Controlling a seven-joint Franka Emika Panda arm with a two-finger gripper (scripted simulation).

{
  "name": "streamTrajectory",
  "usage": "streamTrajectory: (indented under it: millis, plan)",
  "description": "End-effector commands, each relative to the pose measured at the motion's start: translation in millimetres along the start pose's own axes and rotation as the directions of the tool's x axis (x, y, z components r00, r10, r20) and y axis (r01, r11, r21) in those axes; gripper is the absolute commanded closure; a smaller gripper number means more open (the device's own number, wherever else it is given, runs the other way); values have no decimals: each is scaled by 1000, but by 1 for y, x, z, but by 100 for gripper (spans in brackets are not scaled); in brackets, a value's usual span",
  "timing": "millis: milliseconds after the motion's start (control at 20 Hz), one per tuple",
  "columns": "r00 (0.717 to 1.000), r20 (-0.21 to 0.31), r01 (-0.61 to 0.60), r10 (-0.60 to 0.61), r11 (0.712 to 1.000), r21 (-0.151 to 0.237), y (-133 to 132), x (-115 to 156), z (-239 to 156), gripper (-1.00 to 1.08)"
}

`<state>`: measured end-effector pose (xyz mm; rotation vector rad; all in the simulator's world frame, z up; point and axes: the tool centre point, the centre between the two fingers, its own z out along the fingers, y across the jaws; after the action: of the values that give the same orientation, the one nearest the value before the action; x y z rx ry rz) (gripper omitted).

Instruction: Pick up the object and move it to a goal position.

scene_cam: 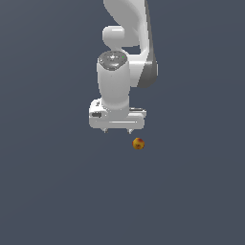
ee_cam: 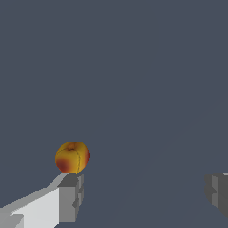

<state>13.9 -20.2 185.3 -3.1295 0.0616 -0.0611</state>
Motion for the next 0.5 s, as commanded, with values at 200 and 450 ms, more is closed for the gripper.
streamTrajectory:
  millis: [200, 450]
  plan:
    - [1000, 6, 19, -19, 1000, -2, -5, -1, 3, -92]
    - [998, 20, 67, -66, 998, -5, -18, -5, 11, -92]
